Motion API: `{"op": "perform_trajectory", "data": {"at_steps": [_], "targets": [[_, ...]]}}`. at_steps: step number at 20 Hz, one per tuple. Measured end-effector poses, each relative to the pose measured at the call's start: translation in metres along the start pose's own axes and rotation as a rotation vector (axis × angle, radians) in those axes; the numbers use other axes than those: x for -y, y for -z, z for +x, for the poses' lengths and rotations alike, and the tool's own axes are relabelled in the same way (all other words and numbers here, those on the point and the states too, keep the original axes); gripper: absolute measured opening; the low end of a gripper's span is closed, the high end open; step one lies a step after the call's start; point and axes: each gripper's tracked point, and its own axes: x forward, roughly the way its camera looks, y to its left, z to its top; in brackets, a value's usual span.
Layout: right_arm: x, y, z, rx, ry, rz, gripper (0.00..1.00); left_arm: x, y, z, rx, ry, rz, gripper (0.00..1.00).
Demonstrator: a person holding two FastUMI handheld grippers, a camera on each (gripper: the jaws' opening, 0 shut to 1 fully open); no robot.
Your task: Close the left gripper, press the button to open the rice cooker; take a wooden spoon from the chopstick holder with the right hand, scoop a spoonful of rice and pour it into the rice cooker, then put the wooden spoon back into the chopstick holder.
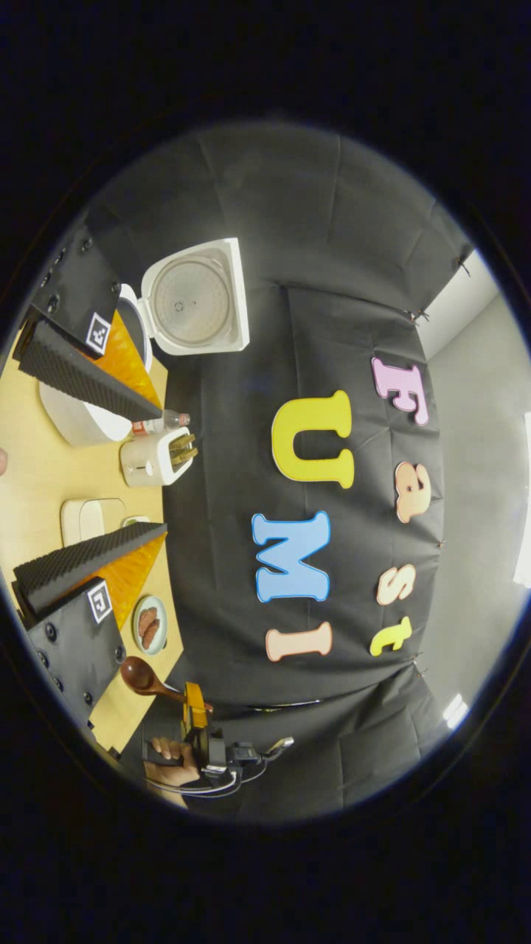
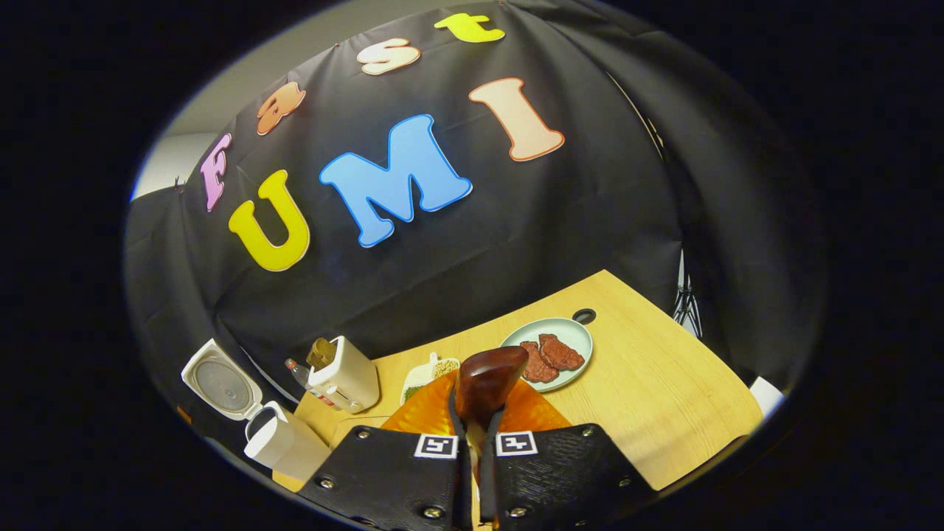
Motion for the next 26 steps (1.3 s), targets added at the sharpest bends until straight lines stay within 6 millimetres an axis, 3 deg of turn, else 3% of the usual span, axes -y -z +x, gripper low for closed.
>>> {"op": "perform_trajectory", "data": {"at_steps": [2,3,5,7,8,14,16,17,18,19,20,24,26], "targets": [[0.006,0.012,0.008,-0.012,0.023,-0.022,0.05,-0.003,0.003,-0.002,-0.007,-0.007,-0.008,0.95],[0.009,0.022,0.013,-0.026,0.035,-0.034,0.05,-0.004,0.005,-0.002,-0.017,-0.01,-0.017,1.0],[0.013,0.042,0.021,-0.054,0.054,-0.06,0.05,-0.008,0.008,-0.001,-0.027,-0.014,-0.029,0.95],[0.015,0.06,0.03,-0.08,0.062,-0.075,0.05,-0.011,0.006,-0.001,-0.032,-0.018,-0.024,1.0],[0.016,0.067,0.036,-0.093,0.068,-0.069,0.05,-0.012,0.006,-0.002,-0.035,-0.018,-0.02,0.95],[0.021,0.085,0.051,-0.113,0.08,-0.087,0.05,-0.01,0.007,0.004,-0.046,-0.016,-0.007,1.0],[0.031,0.089,0.042,-0.112,0.097,-0.15,0.14,-0.007,0.007,0.006,-0.041,-0.017,-0.013,0.95],[0.035,0.089,0.038,-0.105,0.099,-0.182,0.24,-0.006,0.007,0.007,-0.04,-0.021,-0.015,0.95],[0.043,0.083,0.029,-0.087,0.129,-0.224,0.43,-0.006,0.007,0.007,-0.04,-0.024,-0.019,0.95],[0.046,0.073,0.011,-0.063,0.153,-0.264,0.71,-0.004,0.006,0.008,-0.037,-0.028,-0.025,0.95],[0.047,0.063,0.008,-0.033,0.153,-0.299,0.99,-0.003,0.004,0.009,-0.034,-0.029,-0.026,1.0],[0.024,-0.002,-0.04,0.14,0.135,-0.372,0.99,0.001,0.001,0.015,-0.025,-0.038,-0.028,0.96],[0.005,-0.037,-0.06,0.217,0.11,-0.36,1.0,-0.002,0.004,0.02,-0.036,-0.054,-0.031,1.0]]}}
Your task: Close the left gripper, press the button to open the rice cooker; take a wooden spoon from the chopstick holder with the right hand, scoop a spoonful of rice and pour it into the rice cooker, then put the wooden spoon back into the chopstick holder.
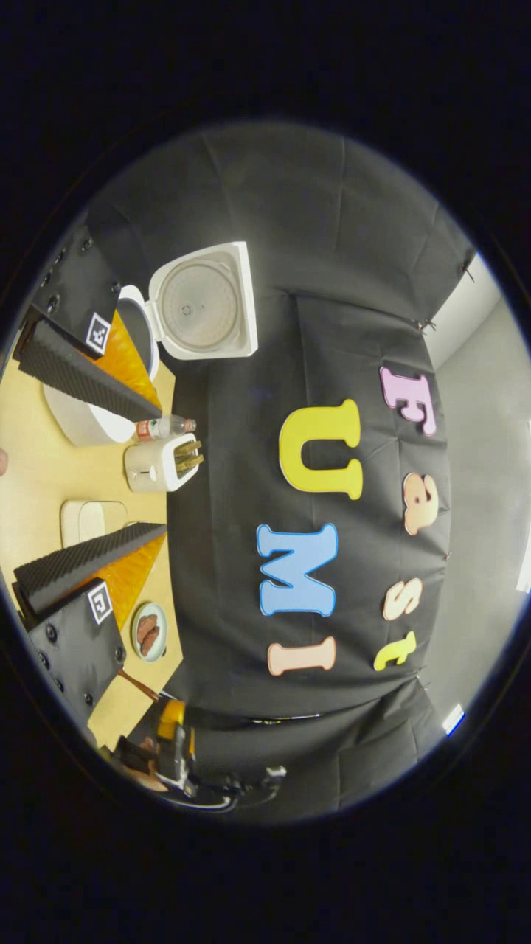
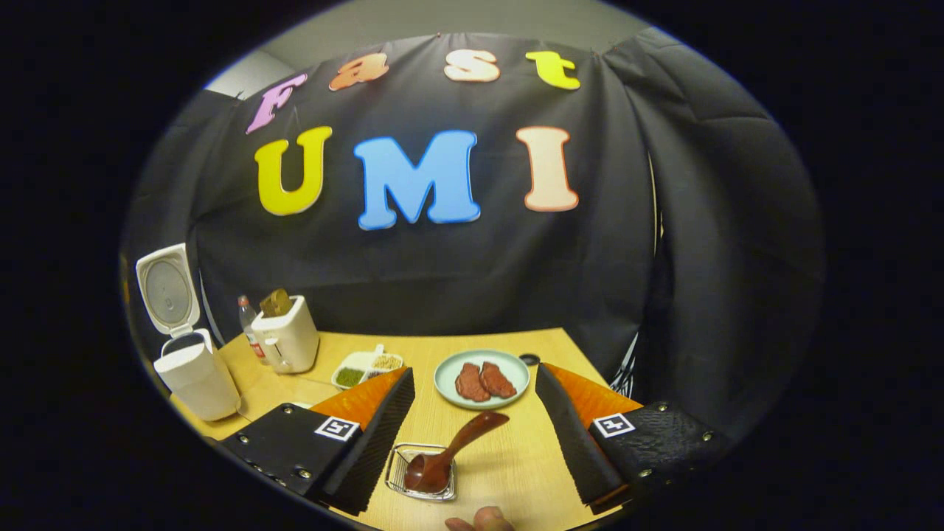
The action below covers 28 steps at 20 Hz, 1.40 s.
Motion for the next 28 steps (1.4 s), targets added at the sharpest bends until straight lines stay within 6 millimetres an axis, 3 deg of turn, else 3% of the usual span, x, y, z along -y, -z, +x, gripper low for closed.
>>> {"op": "perform_trajectory", "data": {"at_steps": [2,5,7,9,10,11,14,17,18,23,28], "targets": [[-0.01,-0.034,-0.01,0.059,-0.022,0.021,0.99,0.001,-0.006,0.004,0.007,-0.004,-0.007,1.0],[-0.031,-0.067,-0.021,0.107,-0.072,0.037,0.99,-0.003,-0.015,0.009,0.021,-0.013,-0.007,0.96],[-0.043,-0.083,-0.026,0.138,-0.09,0.04,0.99,-0.009,-0.019,0.011,0.029,-0.023,-0.002,1.0],[-0.055,-0.092,-0.031,0.153,-0.105,0.047,0.99,-0.013,-0.024,0.015,0.038,-0.024,-0.002,0.96],[-0.06,-0.096,-0.032,0.161,-0.106,0.049,0.99,-0.016,-0.026,0.018,0.04,-0.027,-0.001,1.0],[-0.063,-0.097,-0.033,0.164,-0.101,0.045,0.99,-0.022,-0.028,0.02,0.04,-0.036,0.0,0.96],[-0.078,-0.096,-0.039,0.173,-0.102,0.036,0.99,-0.044,-0.036,0.032,0.038,-0.083,-0.022,1.0],[-0.092,-0.091,-0.04,0.153,-0.122,0.031,0.99,-0.074,-0.05,0.053,0.034,-0.175,-0.039,0.97],[-0.097,-0.09,-0.041,0.149,-0.132,0.034,0.99,-0.087,-0.058,0.06,0.04,-0.221,-0.05,1.0],[-0.107,-0.086,-0.035,0.14,-0.145,0.01,0.99,-0.143,-0.107,0.095,0.082,-0.386,-0.102,0.97],[-0.115,-0.093,-0.021,0.139,-0.154,0.012,0.99,-0.19,-0.129,0.13,0.092,-0.459,-0.12,0.97]]}}
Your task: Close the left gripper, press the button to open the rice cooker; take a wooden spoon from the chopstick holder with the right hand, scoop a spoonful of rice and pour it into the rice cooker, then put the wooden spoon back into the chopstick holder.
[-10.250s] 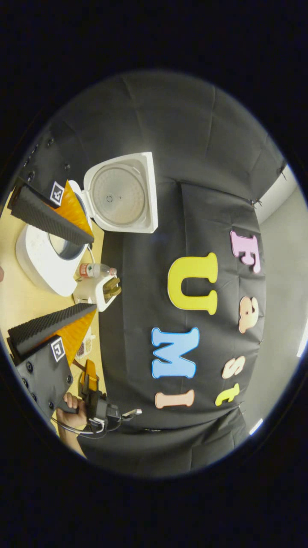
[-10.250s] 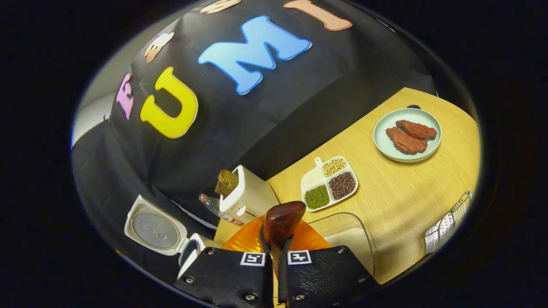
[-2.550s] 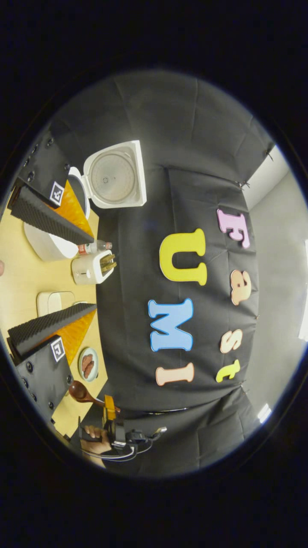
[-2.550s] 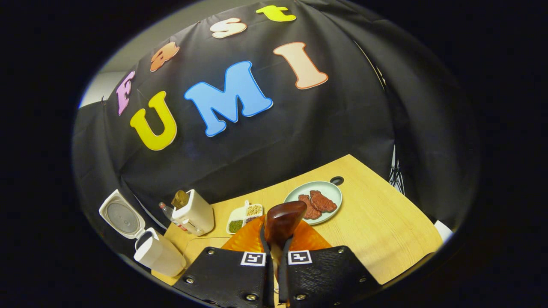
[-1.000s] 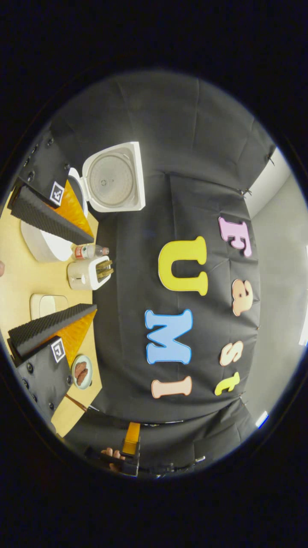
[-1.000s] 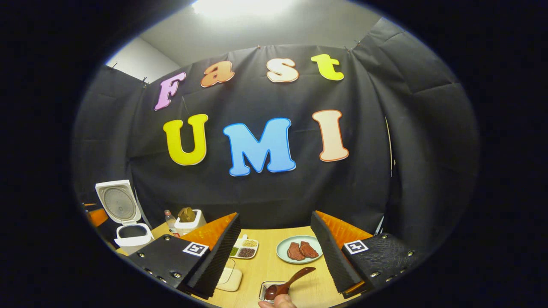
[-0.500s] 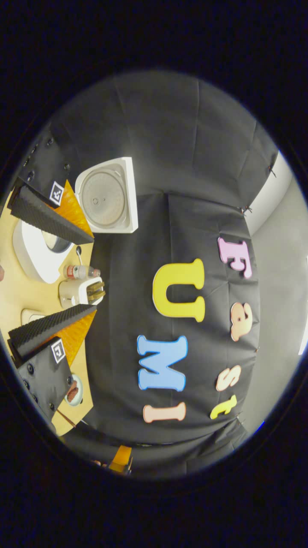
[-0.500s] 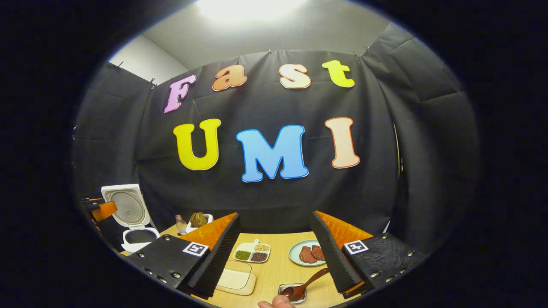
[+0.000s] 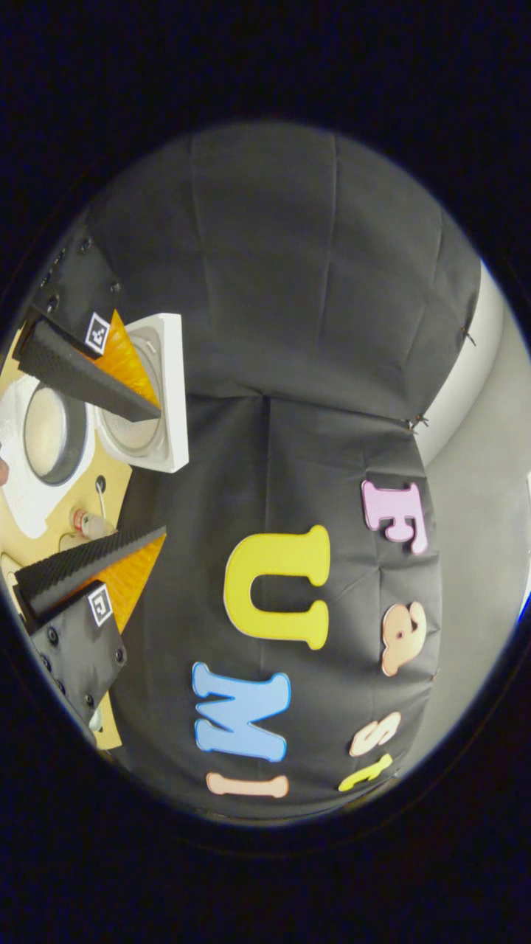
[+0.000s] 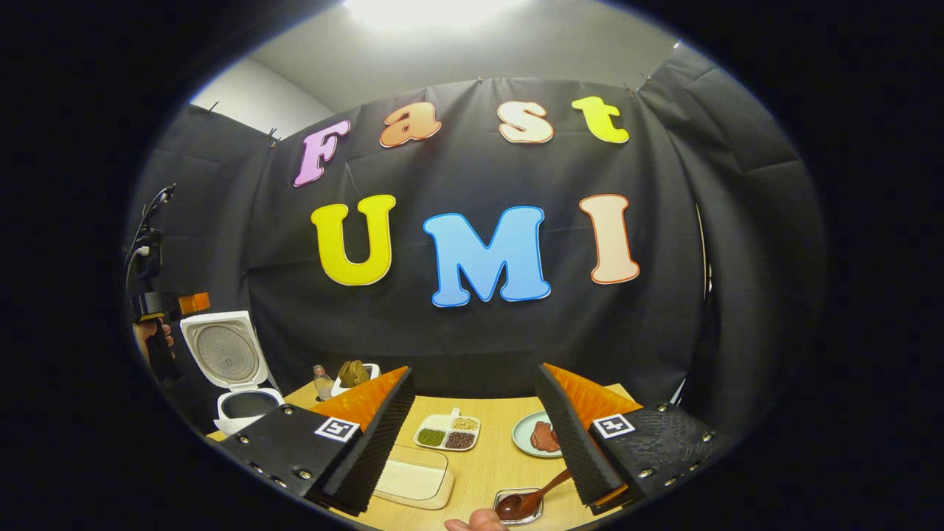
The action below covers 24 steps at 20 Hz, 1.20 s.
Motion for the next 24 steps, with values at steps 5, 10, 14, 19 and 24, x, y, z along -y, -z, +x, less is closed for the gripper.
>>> {"op": "perform_trajectory", "data": {"at_steps": [5,10,14,19,24], "targets": [[-0.002,0.01,0.007,-0.023,0.017,0.013,0.99,-0.03,-0.021,0.051,-0.015,-0.101,-0.004,0.97],[-0.008,0.021,0.016,-0.051,0.014,0.006,0.99,-0.058,-0.037,0.109,-0.027,-0.183,-0.034,1.0],[-0.011,0.025,0.021,-0.064,0.021,-0.014,0.99,-0.086,-0.03,0.149,-0.058,-0.243,-0.042,0.97],[-0.014,0.024,0.026,-0.07,0.021,-0.011,0.99,-0.113,-0.008,0.19,-0.128,-0.295,-0.049,0.97],[-0.018,0.025,0.028,-0.071,0.017,-0.023,0.99,-0.131,0.016,0.207,-0.186,-0.318,-0.067,1.0]]}}
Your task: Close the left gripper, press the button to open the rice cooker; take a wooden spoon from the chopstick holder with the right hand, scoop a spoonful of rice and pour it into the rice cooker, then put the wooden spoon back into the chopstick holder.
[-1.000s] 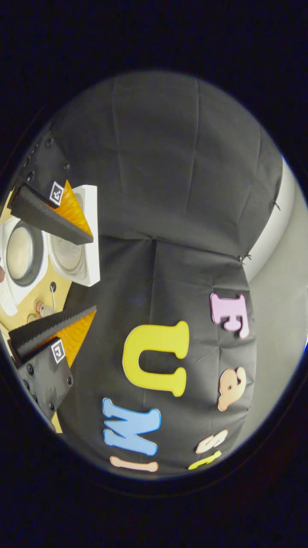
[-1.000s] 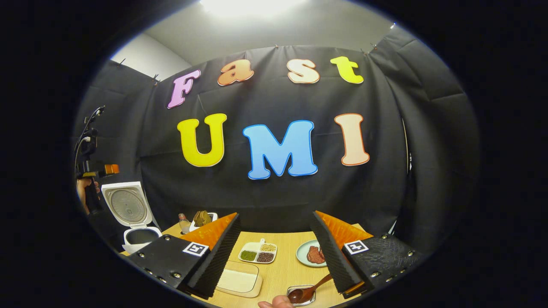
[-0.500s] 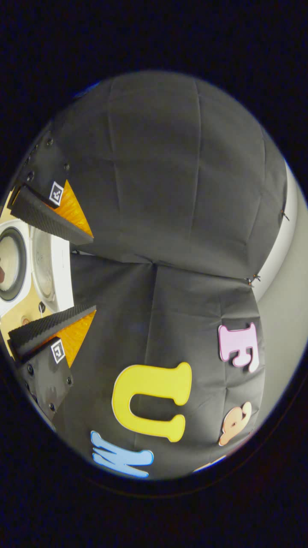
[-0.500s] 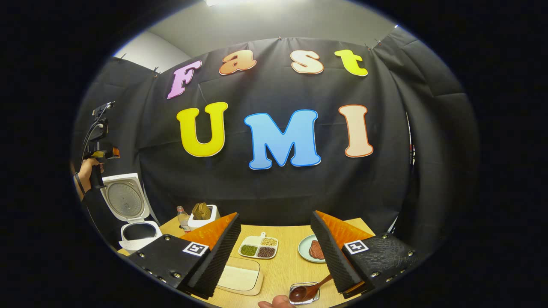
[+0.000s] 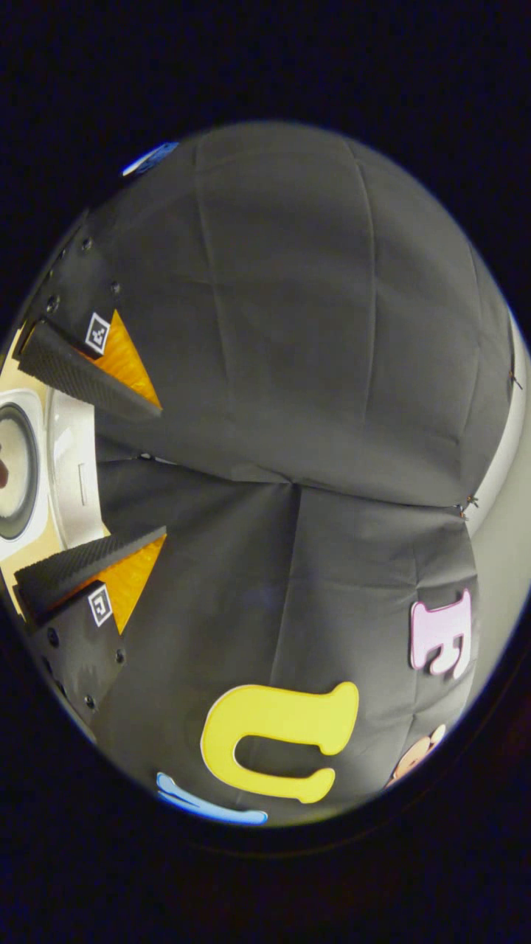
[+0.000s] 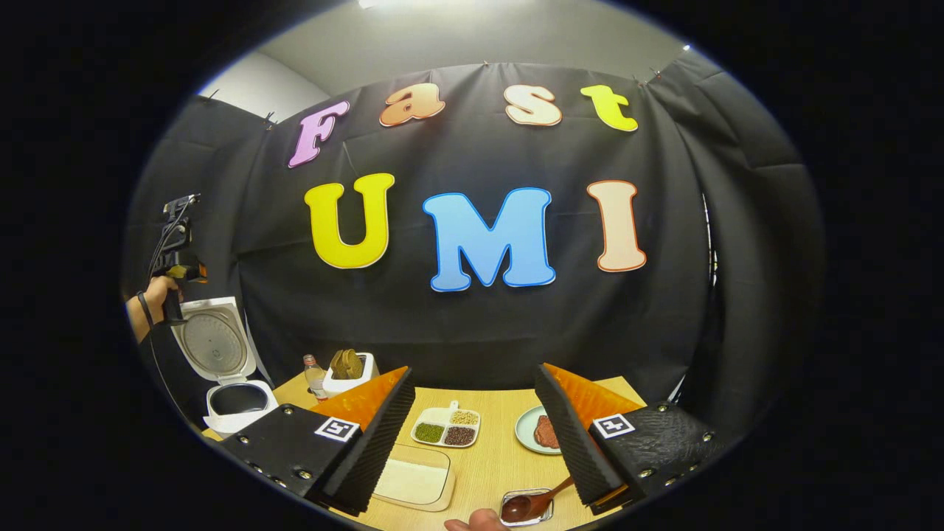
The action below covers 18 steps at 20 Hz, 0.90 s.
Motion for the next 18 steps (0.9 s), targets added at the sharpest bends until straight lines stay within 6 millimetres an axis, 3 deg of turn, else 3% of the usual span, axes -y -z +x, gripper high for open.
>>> {"op": "perform_trajectory", "data": {"at_steps": [6,7,12,13,18], "targets": [[-0.003,-0.006,0.001,0.007,-0.009,-0.003,0.99,0.002,0.029,0.004,-0.084,-0.008,0.03,0.99],[-0.003,-0.007,0.001,0.01,-0.011,-0.008,0.99,0.001,0.034,0.006,-0.096,-0.008,0.042,0.95],[-0.012,-0.015,0.002,0.017,-0.042,0.003,0.99,0.007,0.03,-0.001,-0.074,-0.013,0.048,1.0],[-0.017,-0.017,0.002,0.017,-0.06,0.003,0.99,0.005,0.031,-0.004,-0.071,-0.014,0.046,0.94],[-0.029,-0.032,0.0,0.054,-0.117,-0.011,0.99,0.009,0.039,-0.023,-0.066,0.003,0.017,0.98]]}}
